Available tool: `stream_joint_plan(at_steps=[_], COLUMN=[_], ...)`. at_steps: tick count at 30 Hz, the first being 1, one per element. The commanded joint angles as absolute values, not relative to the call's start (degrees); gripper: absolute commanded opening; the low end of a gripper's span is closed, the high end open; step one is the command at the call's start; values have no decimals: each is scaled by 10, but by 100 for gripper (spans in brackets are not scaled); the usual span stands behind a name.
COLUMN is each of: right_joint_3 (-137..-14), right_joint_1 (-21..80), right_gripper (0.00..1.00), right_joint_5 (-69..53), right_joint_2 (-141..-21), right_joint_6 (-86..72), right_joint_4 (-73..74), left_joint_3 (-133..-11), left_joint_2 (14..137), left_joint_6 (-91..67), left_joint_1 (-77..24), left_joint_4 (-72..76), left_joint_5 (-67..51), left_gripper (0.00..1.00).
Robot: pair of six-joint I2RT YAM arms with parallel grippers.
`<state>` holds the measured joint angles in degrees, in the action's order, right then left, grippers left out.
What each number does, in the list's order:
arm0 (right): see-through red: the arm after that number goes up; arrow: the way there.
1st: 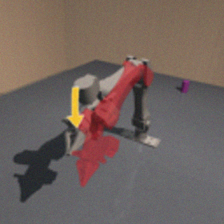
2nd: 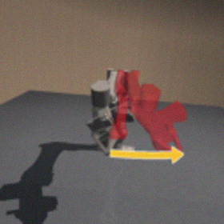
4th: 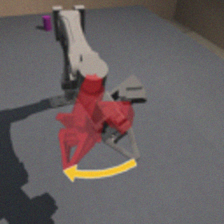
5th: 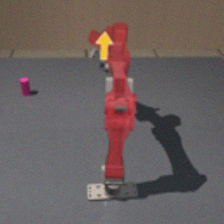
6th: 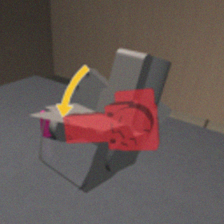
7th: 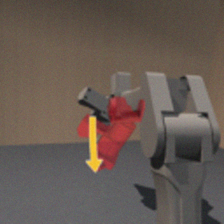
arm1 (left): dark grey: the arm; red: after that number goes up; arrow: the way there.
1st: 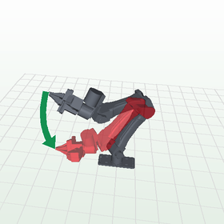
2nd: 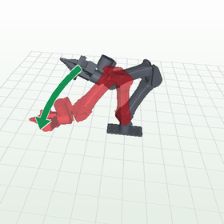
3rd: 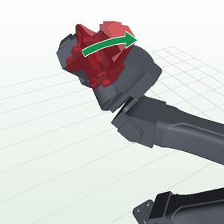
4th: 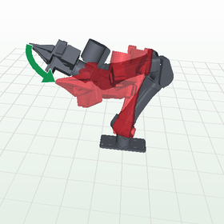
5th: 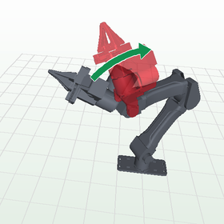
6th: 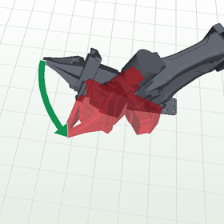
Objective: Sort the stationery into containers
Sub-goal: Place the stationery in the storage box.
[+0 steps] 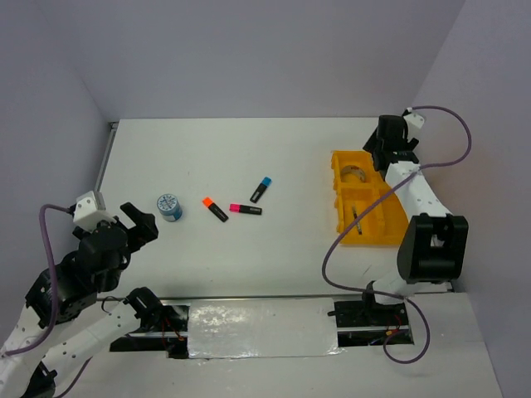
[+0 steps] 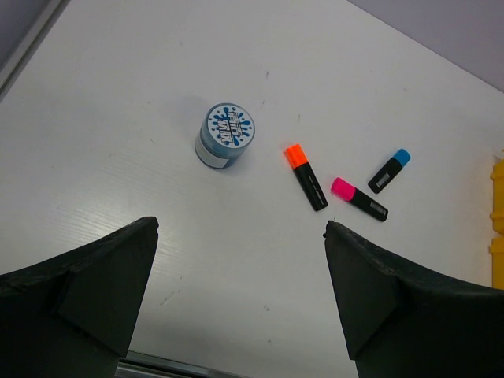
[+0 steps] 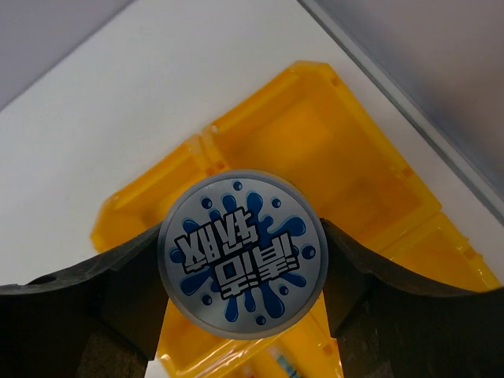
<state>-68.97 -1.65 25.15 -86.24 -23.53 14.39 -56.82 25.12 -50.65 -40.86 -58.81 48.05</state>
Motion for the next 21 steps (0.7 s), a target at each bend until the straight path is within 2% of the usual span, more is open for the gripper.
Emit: stream_joint_plan(at_steps=[1,4,17,19,21], right_joint_3=[-721,-719,-826,-831,-837], right_joint_1=[-32,-43,-83,-85,-86], right_gripper=[0,0,3,6,14], right_joint_5=[301,288,267,265,266], right_joint_2=[-892,-921,-1069,-1086,-1102], right_joint_6=[-272,-259,-240,-232,-228], right_joint_4=[110,62,62,53,51], left_joint_3=[-563,-563,-557,-557,-556], left_joint_2=[267,275,280,282,283], left_joint_6=[-481,-475,-447,-441,-438], left_joint_1=[-413,-415,-417,-417,-417], left_joint_4=[-559,-554,-531,-526,-523], left_joint_5=[470,464,439,433,430], left_gripper=[99,99,99,99,99])
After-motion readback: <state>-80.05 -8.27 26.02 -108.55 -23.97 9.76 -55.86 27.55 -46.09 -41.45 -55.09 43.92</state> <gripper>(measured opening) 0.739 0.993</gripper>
